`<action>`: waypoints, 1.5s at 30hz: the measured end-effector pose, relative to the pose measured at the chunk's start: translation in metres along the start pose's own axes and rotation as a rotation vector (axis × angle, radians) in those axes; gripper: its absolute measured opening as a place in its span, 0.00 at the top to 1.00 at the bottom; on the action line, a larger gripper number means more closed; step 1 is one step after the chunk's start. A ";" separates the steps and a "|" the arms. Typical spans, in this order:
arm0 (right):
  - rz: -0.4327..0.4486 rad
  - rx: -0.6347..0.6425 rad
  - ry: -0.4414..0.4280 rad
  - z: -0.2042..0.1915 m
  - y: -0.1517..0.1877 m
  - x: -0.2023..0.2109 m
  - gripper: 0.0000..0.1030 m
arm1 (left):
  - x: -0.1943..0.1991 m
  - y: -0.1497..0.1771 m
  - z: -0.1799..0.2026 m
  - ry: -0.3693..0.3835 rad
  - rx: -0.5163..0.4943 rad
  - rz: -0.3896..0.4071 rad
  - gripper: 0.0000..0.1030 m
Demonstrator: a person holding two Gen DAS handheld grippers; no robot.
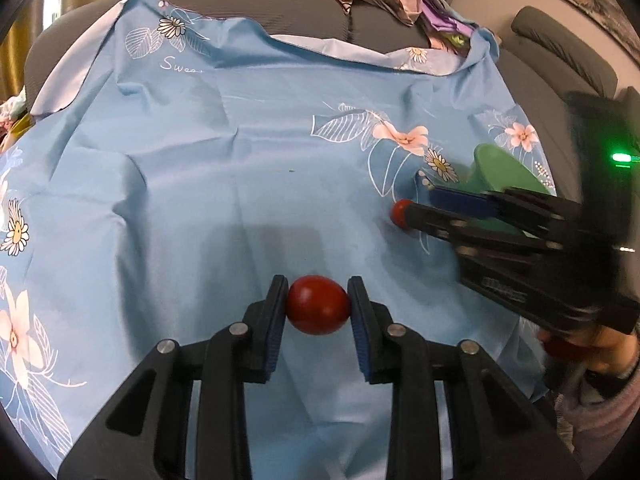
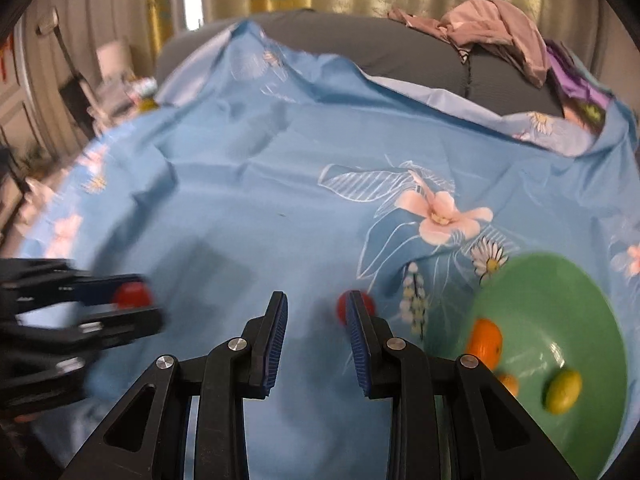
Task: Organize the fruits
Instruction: 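Grasp a red tomato with the left tool while the right tool grasps another tomato, then carry both tomatoes over the green bowl and open both tools to drop them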
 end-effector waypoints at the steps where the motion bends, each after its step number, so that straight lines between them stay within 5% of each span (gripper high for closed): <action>1: -0.007 0.027 0.028 -0.003 -0.001 -0.008 0.71 | 0.000 0.001 -0.002 0.002 0.004 0.001 0.71; 9: -0.112 0.205 0.283 -0.003 0.000 -0.039 0.71 | 0.000 0.004 -0.007 0.041 0.015 0.006 0.71; 16: -0.191 0.282 0.337 0.002 0.000 -0.052 0.67 | 0.003 0.005 -0.006 0.061 0.008 0.014 0.71; 21: -0.191 0.292 0.320 0.003 -0.001 -0.050 0.74 | 0.005 0.003 -0.003 0.065 0.000 0.017 0.71; 31: -0.090 0.168 0.157 -0.011 0.004 -0.008 0.75 | 0.007 0.000 0.001 0.035 -0.021 0.015 0.71; 45: 0.070 0.028 0.047 -0.001 0.007 0.065 0.75 | 0.021 -0.004 0.025 -0.010 -0.060 0.028 0.71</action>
Point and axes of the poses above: each gripper's, at about its wrist camera, not at the fingertips, and x roughly against the way its jaws point, z to its right, y to its underside, the point moved 7 cm from there along -x, roughly the way its jaws point, and after that the axes turned 9 degrees about y, right-handed, at the moved point
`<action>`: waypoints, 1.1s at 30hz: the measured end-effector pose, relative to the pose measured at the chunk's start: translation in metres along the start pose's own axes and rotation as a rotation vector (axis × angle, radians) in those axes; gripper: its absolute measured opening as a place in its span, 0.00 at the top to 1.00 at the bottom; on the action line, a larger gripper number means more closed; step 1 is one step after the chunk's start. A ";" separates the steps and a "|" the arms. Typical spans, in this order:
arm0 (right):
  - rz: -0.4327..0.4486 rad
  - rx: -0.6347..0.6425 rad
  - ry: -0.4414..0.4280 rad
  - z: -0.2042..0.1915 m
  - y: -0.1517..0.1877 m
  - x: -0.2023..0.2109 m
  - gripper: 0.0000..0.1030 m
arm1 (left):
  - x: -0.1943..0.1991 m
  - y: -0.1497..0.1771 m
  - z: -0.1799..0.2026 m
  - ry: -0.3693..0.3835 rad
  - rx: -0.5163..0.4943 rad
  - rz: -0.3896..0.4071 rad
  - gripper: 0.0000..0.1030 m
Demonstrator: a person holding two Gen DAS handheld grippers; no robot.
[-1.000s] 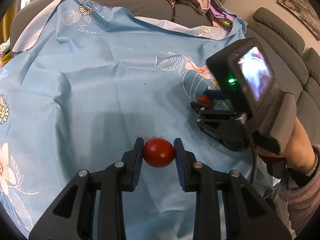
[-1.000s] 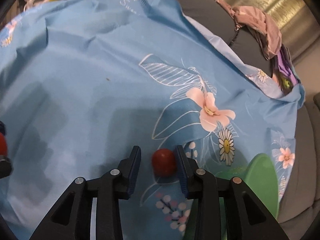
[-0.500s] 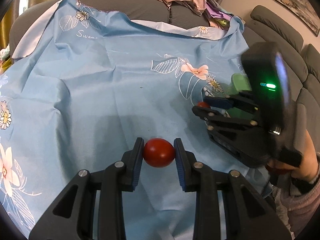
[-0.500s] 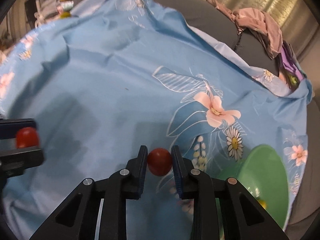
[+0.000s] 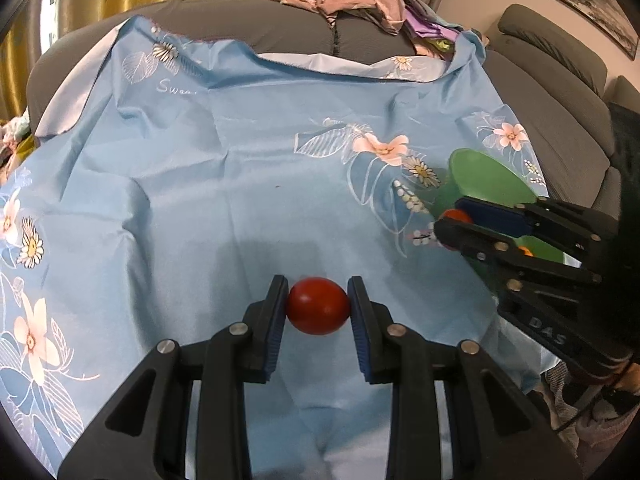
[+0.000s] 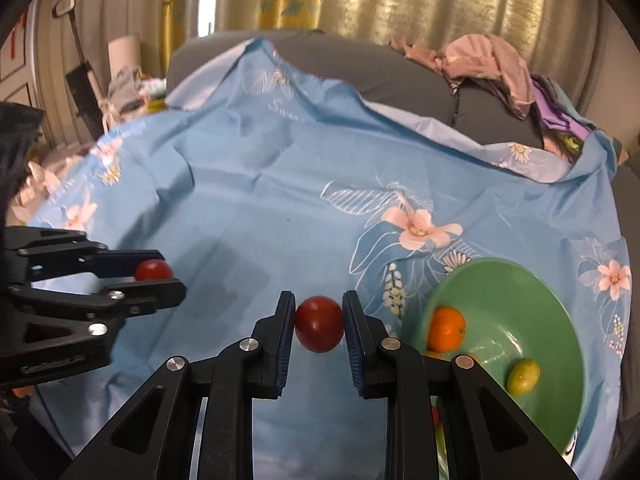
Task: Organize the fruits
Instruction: 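Carry both tomatoes over the green bowl and open both tools to drop them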
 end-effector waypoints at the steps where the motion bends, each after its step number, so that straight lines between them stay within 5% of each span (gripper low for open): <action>1: 0.008 -0.011 -0.002 0.003 0.001 0.004 0.75 | 0.000 -0.003 0.005 0.002 -0.010 0.001 0.71; 11: 0.081 -0.203 0.066 0.091 0.015 0.047 0.75 | -0.023 -0.050 0.099 0.091 -0.184 0.021 0.71; 22: -0.007 -0.345 0.112 0.160 0.056 0.031 0.74 | -0.098 -0.067 0.166 0.116 -0.289 -0.099 0.71; 25: -0.044 -0.373 0.117 0.169 0.065 0.023 0.74 | -0.108 -0.068 0.168 0.089 -0.282 -0.127 0.52; 27: -0.055 -0.384 0.121 0.172 0.069 0.023 0.74 | -0.108 -0.070 0.167 0.065 -0.275 -0.127 0.26; 33: -0.059 -0.414 0.142 0.183 0.065 0.037 0.72 | -0.088 -0.079 0.163 0.022 -0.238 -0.121 0.00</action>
Point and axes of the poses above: each gripper's, at about its wrist camera, not at the fingertips, and x roughly against the way its jaws point, z to its right, y to its underside, the point moved 7 cm from there along -x, roughly the way its jaws point, and after that the axes turned 9 degrees about y, right-handed, at the moved point
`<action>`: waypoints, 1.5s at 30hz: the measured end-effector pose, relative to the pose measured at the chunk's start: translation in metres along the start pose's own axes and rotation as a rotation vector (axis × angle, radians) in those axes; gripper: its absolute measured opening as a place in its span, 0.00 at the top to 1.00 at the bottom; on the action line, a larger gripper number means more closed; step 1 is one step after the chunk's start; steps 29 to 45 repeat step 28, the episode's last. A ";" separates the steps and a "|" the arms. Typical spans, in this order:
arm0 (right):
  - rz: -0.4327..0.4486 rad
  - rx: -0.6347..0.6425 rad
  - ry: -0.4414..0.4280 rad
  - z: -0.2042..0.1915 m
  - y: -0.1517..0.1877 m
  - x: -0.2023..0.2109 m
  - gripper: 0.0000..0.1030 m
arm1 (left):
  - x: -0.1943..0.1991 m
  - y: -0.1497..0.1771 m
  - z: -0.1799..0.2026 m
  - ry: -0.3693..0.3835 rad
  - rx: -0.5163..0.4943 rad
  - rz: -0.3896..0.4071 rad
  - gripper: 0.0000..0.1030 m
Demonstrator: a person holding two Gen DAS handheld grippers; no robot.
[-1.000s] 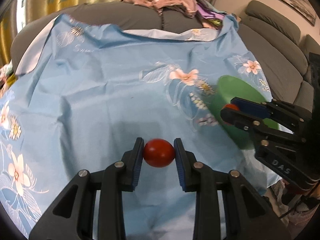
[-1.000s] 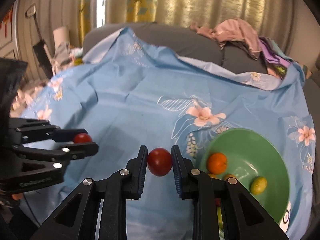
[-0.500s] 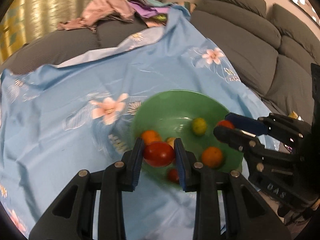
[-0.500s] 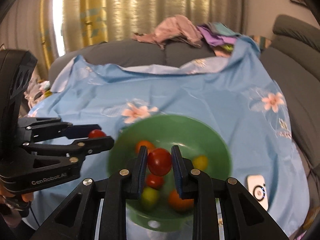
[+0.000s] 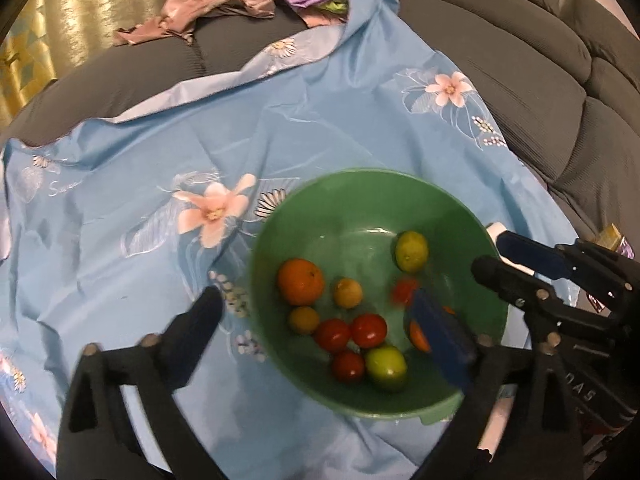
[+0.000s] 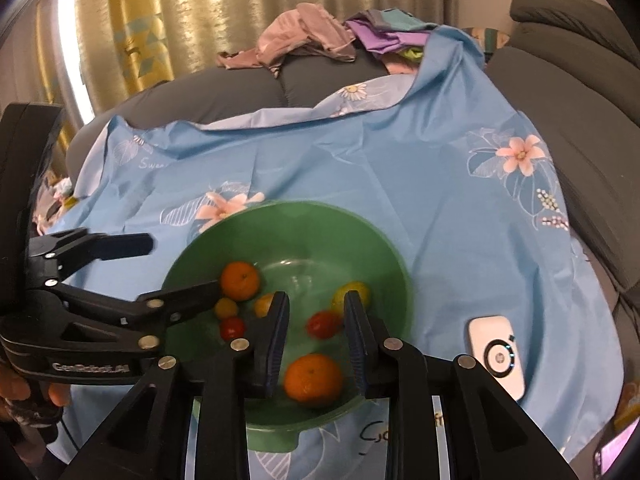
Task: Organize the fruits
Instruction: 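Carry both tomatoes over the green bowl and open both tools to drop them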
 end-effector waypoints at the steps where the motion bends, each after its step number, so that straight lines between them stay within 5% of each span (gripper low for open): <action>1: 0.000 0.002 0.001 0.000 -0.003 0.004 0.69 | 0.007 -0.002 -0.001 -0.015 0.011 0.010 0.01; 10: -0.014 -0.012 -0.023 0.003 -0.026 0.040 0.52 | 0.054 -0.016 0.006 -0.062 0.026 0.027 0.01; 13: -0.012 0.007 -0.035 0.001 -0.031 0.049 0.52 | 0.064 -0.020 0.014 -0.032 0.009 0.027 0.01; 16: -0.010 0.031 -0.032 -0.001 -0.032 0.054 0.52 | 0.069 -0.025 0.016 -0.117 -0.039 0.001 0.01; 22: -0.003 0.031 -0.043 0.000 -0.034 0.060 0.52 | 0.078 -0.032 0.017 -0.161 -0.067 0.025 0.01; 45: 0.004 0.032 -0.039 0.000 -0.036 0.064 0.51 | 0.078 -0.034 0.017 -0.168 -0.061 0.013 0.01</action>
Point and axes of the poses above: each gripper's, at about its wrist camera, not at the fingertips, and x roughly against the way its jaws point, z to its right, y to its underside, the point moved 7 cm from there along -x, roughly the way its jaws point, and after that the axes turned 9 degrees about y, right-handed, at the moved point
